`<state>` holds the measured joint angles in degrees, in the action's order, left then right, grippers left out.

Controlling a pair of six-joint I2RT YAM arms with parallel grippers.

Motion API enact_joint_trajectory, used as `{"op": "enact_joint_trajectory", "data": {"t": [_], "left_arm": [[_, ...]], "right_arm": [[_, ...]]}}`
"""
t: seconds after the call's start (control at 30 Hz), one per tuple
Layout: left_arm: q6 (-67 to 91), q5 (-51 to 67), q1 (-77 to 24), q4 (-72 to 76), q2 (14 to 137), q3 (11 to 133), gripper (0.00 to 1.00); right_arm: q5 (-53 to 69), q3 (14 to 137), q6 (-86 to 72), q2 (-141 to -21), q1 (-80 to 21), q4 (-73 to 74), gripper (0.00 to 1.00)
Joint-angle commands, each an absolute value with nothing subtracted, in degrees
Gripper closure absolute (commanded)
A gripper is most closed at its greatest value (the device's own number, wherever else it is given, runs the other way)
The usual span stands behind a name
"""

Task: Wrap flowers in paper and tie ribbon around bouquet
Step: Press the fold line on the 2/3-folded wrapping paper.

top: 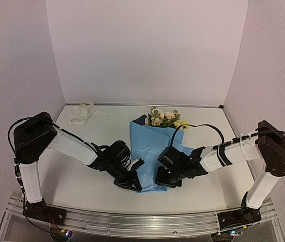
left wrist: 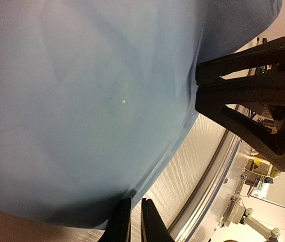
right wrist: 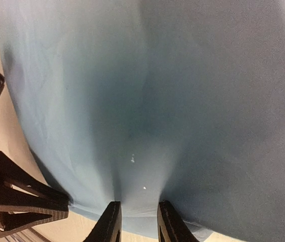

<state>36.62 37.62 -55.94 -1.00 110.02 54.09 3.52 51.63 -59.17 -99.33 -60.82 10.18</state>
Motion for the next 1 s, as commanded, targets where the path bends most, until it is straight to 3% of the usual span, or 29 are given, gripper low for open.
{"op": "enact_joint_trajectory", "data": {"t": [0.0,0.47,0.83,0.97], "left_arm": [[37.73,37.07,-56.25,-0.26,111.02,52.01,0.90],[42.09,42.13,-51.83,5.13,104.08,53.90,0.86],[45.41,43.00,-48.94,10.08,113.35,53.67,0.88],[44.90,42.83,-48.95,9.08,113.50,53.80,0.88]], "right_arm": [[1.12,50.45,-60.12,-100.91,-61.19,9.40,0.74],[-0.36,51.36,-57.79,-101.17,-61.57,13.24,0.75],[-2.63,54.88,-54.34,-100.31,-62.56,17.93,0.74],[-4.77,59.20,-50.63,-100.26,-64.09,21.87,0.67]]}}
